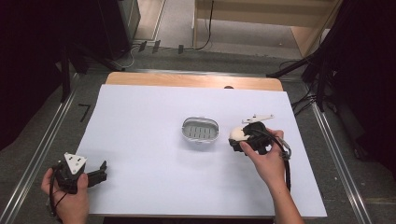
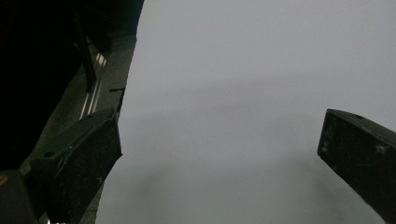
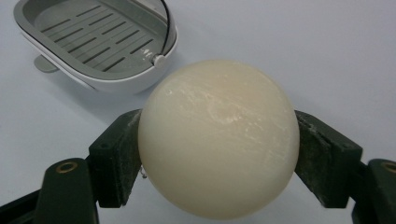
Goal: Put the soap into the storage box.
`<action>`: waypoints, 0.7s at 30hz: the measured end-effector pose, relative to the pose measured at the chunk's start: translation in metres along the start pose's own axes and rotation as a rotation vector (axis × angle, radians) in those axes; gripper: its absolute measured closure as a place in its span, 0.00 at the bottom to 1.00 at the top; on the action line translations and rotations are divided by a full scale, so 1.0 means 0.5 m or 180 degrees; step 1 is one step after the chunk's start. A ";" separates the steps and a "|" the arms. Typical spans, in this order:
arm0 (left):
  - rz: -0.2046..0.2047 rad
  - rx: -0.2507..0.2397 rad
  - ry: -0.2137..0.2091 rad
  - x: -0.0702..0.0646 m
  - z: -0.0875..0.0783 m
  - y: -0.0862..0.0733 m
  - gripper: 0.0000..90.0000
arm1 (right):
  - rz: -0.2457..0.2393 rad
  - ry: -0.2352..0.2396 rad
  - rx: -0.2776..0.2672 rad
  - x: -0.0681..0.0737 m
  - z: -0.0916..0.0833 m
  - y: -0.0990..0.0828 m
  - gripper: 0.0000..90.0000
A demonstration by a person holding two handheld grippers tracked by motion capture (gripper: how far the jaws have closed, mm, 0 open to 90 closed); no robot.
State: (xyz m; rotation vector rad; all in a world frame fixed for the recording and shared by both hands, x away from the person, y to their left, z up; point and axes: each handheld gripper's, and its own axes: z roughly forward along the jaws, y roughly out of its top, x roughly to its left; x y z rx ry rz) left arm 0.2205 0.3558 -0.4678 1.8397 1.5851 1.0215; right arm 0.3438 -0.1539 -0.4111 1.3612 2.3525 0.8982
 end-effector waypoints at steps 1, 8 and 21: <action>-0.0001 -0.0003 -0.0004 0.000 0.000 0.000 0.00 | -0.0003 0.0006 -0.0003 0.002 0.001 0.002 0.27; -0.0002 0.0005 -0.0010 0.001 0.000 0.000 0.00 | -0.0035 0.0022 -0.0004 0.011 0.006 0.012 0.27; -0.0015 0.0011 -0.0014 0.001 0.000 0.000 0.00 | -0.0088 0.0076 -0.0023 0.034 0.011 0.032 0.27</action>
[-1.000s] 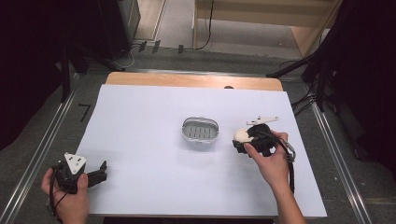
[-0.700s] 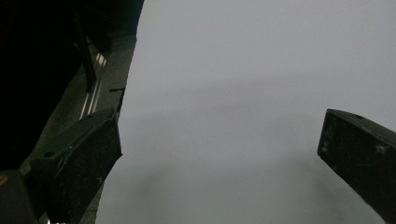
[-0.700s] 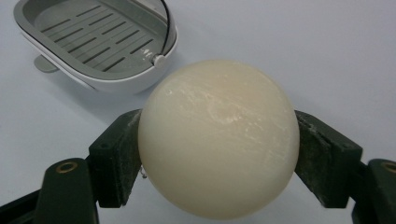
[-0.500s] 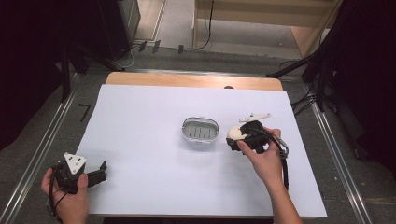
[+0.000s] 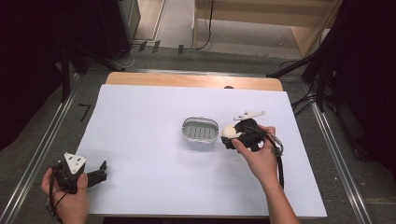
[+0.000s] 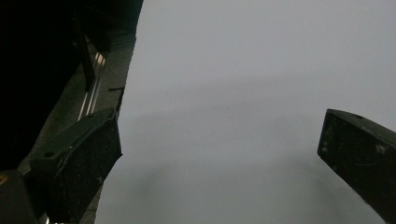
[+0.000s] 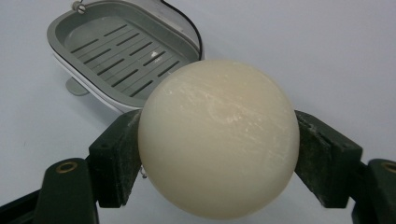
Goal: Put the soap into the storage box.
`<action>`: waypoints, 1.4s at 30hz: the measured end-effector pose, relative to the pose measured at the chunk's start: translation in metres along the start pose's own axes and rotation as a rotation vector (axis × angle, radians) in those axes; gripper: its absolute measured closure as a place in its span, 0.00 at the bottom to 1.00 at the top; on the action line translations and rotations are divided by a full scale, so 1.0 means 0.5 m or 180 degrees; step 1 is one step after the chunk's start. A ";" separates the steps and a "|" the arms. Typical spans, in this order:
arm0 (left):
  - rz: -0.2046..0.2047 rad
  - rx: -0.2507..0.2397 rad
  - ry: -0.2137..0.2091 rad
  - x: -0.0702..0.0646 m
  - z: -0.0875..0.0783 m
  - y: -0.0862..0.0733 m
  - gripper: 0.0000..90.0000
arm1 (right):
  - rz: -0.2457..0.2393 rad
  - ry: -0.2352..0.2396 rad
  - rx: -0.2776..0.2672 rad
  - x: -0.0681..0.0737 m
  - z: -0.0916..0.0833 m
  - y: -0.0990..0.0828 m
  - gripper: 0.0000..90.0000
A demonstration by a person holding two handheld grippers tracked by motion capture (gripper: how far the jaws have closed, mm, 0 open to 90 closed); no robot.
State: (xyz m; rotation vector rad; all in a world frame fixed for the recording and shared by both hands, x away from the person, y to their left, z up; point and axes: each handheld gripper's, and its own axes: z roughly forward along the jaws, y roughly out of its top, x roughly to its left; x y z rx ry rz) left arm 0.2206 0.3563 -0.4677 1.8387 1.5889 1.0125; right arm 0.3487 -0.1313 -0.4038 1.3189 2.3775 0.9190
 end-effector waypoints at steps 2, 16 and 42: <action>-0.0001 -0.0001 -0.0002 0.000 0.000 0.000 0.00 | -0.0017 -0.0004 -0.0010 0.002 0.002 0.002 0.27; -0.0007 0.0003 -0.0010 0.001 0.000 0.000 0.00 | -0.0080 0.0089 -0.0033 0.031 0.015 0.026 0.27; -0.0022 -0.0003 -0.0027 0.002 0.001 0.000 0.00 | -0.0149 0.0160 -0.0027 0.070 0.049 0.071 0.27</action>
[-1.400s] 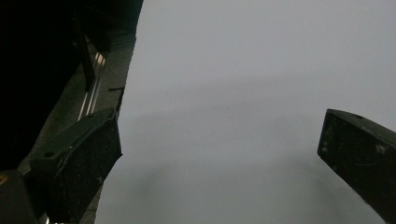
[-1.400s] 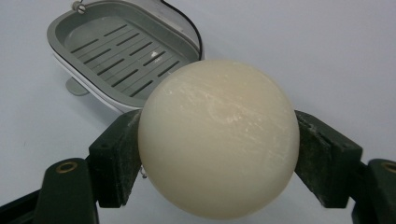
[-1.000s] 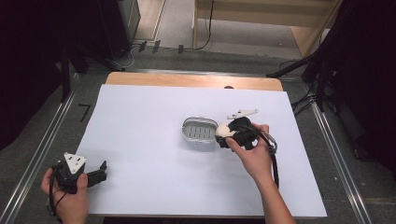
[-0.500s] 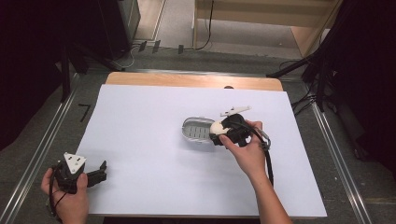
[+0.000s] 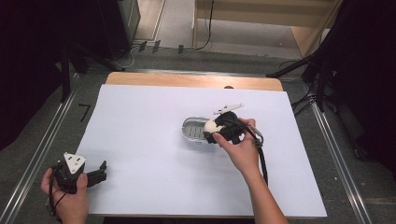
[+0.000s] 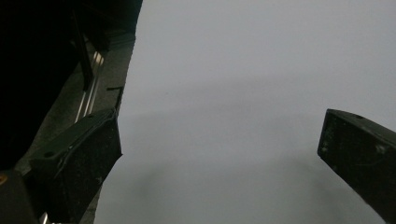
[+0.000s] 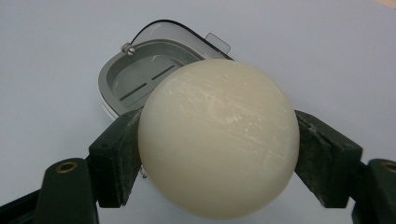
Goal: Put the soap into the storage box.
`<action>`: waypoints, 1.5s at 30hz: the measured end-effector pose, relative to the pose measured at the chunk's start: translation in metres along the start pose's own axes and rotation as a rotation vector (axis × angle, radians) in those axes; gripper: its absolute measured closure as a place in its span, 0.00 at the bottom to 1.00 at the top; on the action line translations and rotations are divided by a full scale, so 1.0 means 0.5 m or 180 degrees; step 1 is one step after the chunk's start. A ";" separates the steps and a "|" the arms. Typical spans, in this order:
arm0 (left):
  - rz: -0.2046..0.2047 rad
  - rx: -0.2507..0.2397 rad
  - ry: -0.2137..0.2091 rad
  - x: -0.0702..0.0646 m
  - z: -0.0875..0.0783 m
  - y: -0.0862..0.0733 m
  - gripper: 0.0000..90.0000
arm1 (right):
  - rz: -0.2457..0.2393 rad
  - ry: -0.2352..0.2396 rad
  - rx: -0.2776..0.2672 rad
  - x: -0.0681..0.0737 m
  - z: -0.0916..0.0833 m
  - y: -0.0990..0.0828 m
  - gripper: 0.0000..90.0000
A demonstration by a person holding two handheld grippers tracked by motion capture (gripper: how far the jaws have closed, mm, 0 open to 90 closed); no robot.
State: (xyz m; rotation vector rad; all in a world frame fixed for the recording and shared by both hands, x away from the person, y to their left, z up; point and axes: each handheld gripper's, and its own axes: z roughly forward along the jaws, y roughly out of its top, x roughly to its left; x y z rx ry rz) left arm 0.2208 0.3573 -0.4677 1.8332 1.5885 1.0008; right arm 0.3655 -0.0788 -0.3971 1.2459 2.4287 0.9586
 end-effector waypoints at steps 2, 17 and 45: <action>-0.0004 -0.0004 0.0000 0.000 0.000 0.000 0.00 | -0.0002 0.0012 0.0005 0.003 0.003 0.003 0.27; -0.0002 0.0004 0.0001 0.000 0.000 0.000 0.00 | 0.0014 0.0066 0.0023 0.021 0.033 0.024 0.27; -0.0001 0.0046 0.0017 0.000 0.002 0.001 0.00 | 0.0151 0.0041 0.0126 0.032 0.076 0.040 0.27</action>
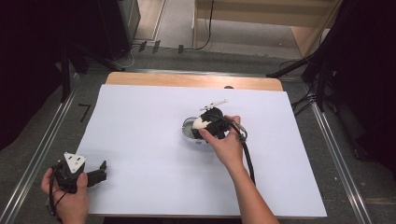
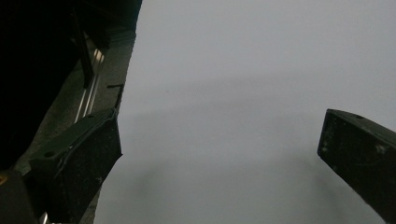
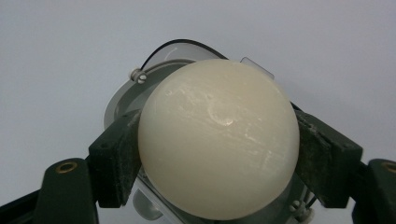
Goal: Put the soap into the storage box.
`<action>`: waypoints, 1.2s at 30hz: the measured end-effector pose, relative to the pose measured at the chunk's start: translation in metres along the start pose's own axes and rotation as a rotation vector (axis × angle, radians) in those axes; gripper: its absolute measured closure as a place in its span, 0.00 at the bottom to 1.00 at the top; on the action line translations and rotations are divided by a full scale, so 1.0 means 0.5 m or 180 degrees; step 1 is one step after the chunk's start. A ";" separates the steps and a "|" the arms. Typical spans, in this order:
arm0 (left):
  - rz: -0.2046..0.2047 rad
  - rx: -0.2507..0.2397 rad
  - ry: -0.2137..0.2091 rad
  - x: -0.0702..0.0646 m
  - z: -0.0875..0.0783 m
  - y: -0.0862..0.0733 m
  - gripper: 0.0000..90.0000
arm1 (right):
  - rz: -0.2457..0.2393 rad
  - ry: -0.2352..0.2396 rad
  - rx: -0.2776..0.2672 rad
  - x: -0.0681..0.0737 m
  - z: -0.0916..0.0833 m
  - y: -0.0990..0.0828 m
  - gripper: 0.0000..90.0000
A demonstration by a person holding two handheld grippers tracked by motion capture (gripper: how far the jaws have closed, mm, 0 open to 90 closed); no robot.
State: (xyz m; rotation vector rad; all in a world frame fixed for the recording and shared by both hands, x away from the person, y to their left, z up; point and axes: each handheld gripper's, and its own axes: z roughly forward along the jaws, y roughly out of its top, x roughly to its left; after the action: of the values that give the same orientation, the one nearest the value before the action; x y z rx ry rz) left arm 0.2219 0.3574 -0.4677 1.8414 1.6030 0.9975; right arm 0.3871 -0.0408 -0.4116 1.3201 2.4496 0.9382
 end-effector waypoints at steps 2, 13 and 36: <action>-0.0002 0.0003 -0.0001 0.000 0.000 0.000 0.00 | 0.0027 0.0013 0.0011 0.000 0.002 0.000 0.27; -0.0013 0.0001 -0.0003 0.000 0.000 0.000 0.00 | 0.0066 0.0017 0.0042 0.000 0.009 0.000 0.27; -0.0024 0.0002 -0.0012 0.001 0.001 0.000 0.00 | 0.0061 0.0150 0.0082 -0.002 0.019 -0.005 0.26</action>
State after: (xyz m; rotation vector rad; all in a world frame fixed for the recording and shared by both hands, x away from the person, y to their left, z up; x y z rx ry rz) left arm 0.2222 0.3577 -0.4679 1.8352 1.6070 0.9898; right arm 0.3900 -0.0386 -0.4206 1.3470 2.4963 0.9561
